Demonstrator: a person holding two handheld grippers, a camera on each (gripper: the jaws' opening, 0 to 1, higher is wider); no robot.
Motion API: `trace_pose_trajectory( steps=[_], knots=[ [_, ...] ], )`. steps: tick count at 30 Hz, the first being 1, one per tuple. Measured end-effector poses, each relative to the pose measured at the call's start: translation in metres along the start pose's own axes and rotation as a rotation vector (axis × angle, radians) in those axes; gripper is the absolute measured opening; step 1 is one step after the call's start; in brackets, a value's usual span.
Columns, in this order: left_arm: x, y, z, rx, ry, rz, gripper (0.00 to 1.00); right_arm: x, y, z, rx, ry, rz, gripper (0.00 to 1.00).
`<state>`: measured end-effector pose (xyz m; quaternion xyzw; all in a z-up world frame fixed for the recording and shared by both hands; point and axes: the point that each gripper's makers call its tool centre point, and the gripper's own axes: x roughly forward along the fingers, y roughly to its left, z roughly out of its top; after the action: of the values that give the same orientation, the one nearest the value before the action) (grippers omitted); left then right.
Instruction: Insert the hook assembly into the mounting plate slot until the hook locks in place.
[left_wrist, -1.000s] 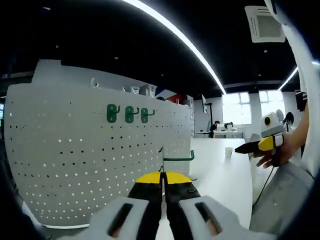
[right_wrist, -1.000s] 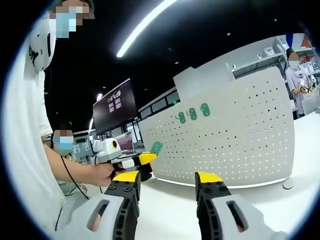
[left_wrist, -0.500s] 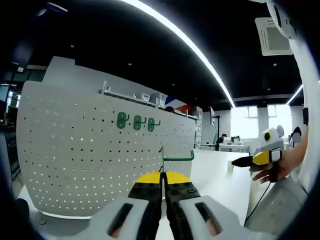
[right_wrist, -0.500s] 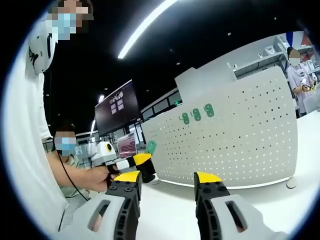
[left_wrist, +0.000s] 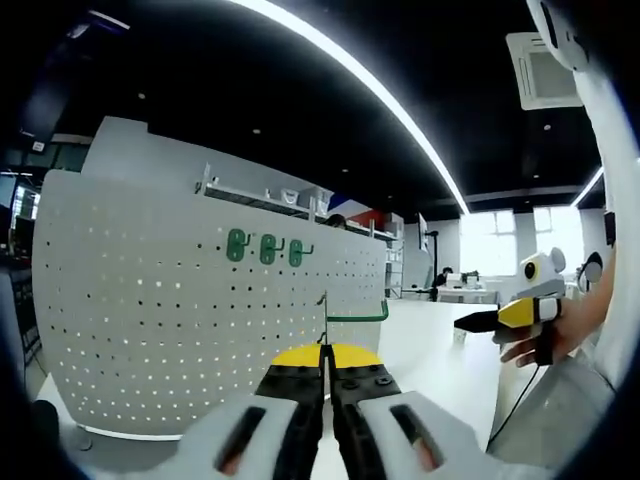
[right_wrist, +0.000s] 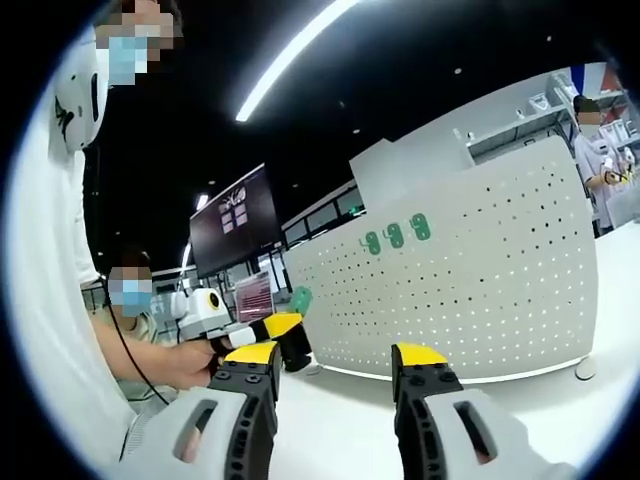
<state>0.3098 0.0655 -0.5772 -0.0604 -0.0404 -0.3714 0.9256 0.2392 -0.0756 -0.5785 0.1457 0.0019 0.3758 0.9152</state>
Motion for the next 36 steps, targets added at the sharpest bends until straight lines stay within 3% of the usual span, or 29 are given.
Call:
trace_pose_trajectory(
  steps=[11,36],
  knots=[
    [-0.001,-0.003,0.010,-0.003,-0.028,0.022,0.01,0.007,0.003,0.013,0.073,-0.046,0.008,0.39],
    [0.002,-0.032,0.016,0.069,-0.008,0.031,0.01,0.049,0.025,0.023,0.106,-0.074,0.074,0.31]
  ],
)
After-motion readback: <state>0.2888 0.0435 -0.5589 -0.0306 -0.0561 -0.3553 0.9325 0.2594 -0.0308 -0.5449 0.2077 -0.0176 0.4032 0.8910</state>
